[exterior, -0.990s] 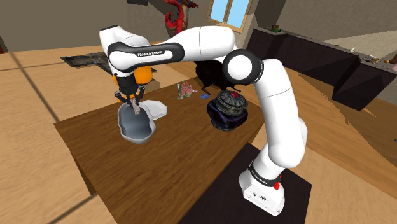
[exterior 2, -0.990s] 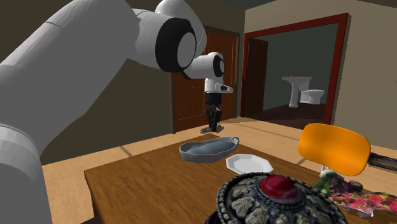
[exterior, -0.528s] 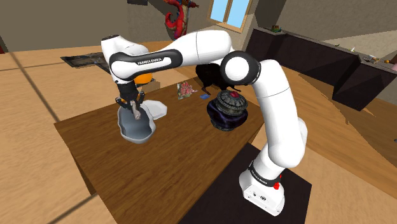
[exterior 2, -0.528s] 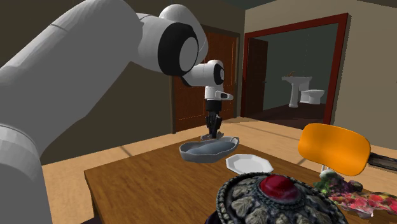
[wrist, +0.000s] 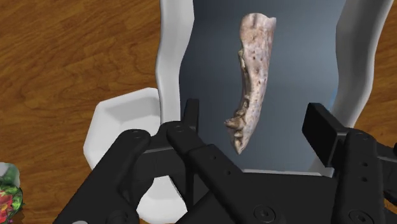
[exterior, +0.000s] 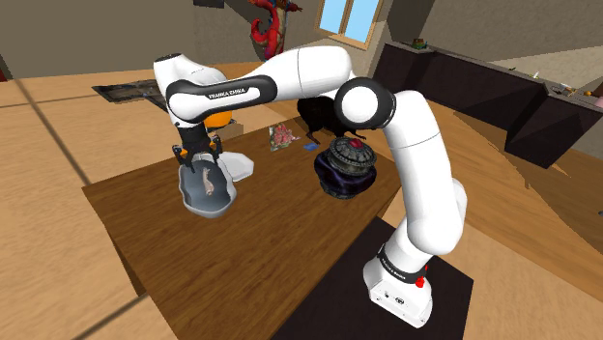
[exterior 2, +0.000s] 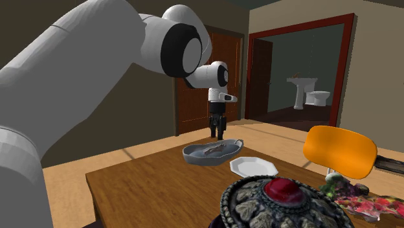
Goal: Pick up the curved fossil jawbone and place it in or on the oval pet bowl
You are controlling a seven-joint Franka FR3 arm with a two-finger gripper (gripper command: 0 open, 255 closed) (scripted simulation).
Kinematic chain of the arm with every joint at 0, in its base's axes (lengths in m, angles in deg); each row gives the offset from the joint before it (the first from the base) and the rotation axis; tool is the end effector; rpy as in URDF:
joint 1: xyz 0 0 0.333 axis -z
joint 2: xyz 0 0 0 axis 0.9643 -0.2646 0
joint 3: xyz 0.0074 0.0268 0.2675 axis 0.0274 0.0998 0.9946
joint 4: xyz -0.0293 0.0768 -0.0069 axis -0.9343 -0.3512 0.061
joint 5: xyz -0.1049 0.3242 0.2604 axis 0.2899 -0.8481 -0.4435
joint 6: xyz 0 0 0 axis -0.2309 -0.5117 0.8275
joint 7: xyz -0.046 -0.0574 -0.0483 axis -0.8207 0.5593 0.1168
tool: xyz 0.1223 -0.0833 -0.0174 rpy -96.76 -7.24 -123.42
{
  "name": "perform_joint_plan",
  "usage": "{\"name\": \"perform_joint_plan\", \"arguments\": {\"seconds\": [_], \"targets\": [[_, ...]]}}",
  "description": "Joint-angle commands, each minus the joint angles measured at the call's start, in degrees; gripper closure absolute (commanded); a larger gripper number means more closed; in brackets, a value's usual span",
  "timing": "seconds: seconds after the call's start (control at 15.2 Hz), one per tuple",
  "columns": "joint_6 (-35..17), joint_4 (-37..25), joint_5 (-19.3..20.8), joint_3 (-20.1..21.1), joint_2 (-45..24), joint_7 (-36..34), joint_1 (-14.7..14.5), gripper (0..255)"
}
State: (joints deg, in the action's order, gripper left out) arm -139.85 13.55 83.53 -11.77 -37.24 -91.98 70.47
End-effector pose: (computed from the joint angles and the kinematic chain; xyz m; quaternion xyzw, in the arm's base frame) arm 0.6644 0.2562 0.2293 0.9770 -0.1834 -0.0689 0.0837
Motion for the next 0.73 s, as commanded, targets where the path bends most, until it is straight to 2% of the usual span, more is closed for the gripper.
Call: {"name": "perform_joint_plan", "arguments": {"seconds": [0.0,0.2,0.46,0.66], "targets": [[0.0,0.0,0.0,0.0,0.0,0.0,0.0,0],[0.0,0.0,0.0,0.0,0.0,0.0,0.0,0],[7.67,-8.82,-0.34,0.1,-0.8,1.0,-1.88,0],[7.67,-8.81,-0.35,0.09,-0.8,1.0,-1.88,0]]}}
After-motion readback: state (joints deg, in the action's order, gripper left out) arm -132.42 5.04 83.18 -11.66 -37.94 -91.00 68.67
